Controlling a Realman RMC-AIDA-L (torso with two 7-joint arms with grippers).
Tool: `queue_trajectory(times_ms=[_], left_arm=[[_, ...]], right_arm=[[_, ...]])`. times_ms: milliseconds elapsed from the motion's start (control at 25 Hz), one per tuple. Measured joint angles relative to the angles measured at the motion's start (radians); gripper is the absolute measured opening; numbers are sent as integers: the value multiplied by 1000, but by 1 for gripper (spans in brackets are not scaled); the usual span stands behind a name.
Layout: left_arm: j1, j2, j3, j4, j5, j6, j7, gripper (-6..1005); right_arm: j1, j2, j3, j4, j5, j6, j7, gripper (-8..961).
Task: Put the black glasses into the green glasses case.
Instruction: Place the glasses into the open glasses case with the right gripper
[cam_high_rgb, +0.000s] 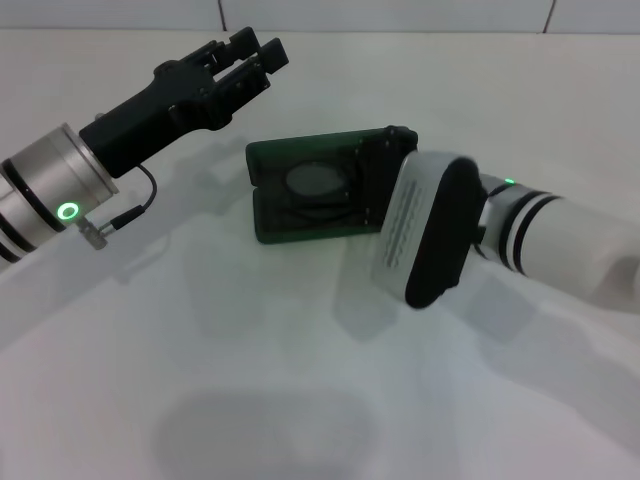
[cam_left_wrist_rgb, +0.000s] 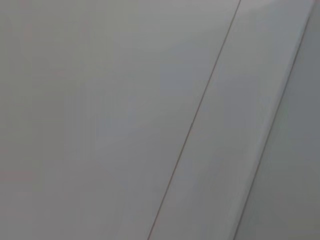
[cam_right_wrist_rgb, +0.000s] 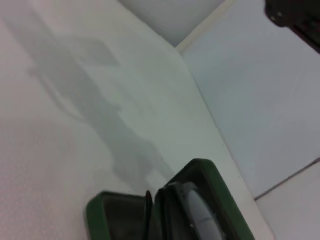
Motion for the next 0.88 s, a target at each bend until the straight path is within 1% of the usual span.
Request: queue_trajectory(times_ms=[160,400,640,760,880], left_arm=[[-3,0,2,0,0,-1,0,532],[-4,0,0,0,0,-5,0,531],[-21,0,3,-8,0,-26,-2,531],[-24,0,3,-11,0,-27,-3,531],[-30,0,3,-12,0,-27,-4,531]], right_arm=[[-7,0,33,-1,24,-38,0,194],[-22,0,29,-10,52,-31,0,194],[-14,0,-4,-7,104,46,2,195],[-1,0,29,5,161,-3,2,195],[1,0,85,22,172,-76,2,196]])
